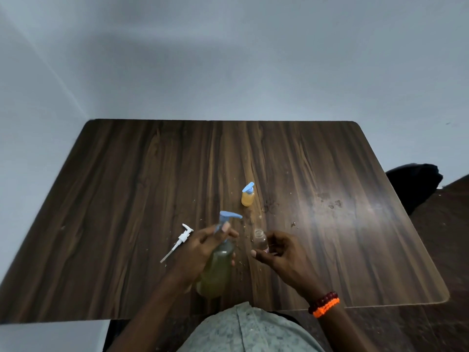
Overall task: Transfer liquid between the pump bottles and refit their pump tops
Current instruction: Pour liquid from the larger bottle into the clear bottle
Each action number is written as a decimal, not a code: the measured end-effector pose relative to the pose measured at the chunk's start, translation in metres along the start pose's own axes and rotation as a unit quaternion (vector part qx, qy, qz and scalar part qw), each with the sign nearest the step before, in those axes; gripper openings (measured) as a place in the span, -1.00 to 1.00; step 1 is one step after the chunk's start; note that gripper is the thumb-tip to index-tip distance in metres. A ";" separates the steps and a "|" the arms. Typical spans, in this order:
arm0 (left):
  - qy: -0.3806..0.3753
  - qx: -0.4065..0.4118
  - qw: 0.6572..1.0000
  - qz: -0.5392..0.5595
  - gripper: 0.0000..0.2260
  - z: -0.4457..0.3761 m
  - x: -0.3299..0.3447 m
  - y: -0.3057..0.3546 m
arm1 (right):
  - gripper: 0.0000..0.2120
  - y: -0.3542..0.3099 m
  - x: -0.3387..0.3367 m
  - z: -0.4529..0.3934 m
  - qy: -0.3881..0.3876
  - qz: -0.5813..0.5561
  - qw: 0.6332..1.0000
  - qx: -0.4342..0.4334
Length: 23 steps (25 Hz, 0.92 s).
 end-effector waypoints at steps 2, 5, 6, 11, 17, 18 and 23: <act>-0.001 -0.012 1.000 0.000 -0.57 0.010 -0.002 -0.006 | -0.80 0.001 -0.001 0.001 0.008 0.002 1.000 -0.004; 0.011 -0.035 0.996 0.077 -0.67 0.020 0.001 -0.014 | -0.78 0.002 -0.004 0.001 0.014 0.005 1.000 -0.006; 0.017 -0.042 0.994 0.095 -0.67 0.019 0.002 -0.018 | -0.77 0.003 -0.003 0.001 0.011 0.001 1.000 -0.006; -0.062 -0.101 0.974 0.194 -0.57 0.019 0.010 -0.016 | -0.73 0.008 -0.001 0.000 0.027 -0.018 0.999 0.001; 0.012 -0.057 0.994 0.094 -0.31 0.010 0.009 -0.007 | -0.72 0.008 0.005 -0.004 -0.011 -0.035 0.999 -0.020; 0.015 -0.026 0.999 0.013 -0.26 0.003 0.010 -0.001 | -0.73 0.005 0.005 -0.005 -0.017 -0.029 0.999 -0.027; 0.026 0.061 0.981 -0.184 -0.14 -0.027 -0.005 0.023 | -0.73 -0.008 0.009 -0.013 -0.030 0.035 0.997 -0.059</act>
Point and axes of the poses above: each hand's wrist, its own z-axis away from the middle knuckle, its own x-axis out of the palm, y = z × x, the point moved 2 cm from there along -z, towards the middle knuckle, and after that the axes turned 14 degrees about -y, right-handed, at the moved point
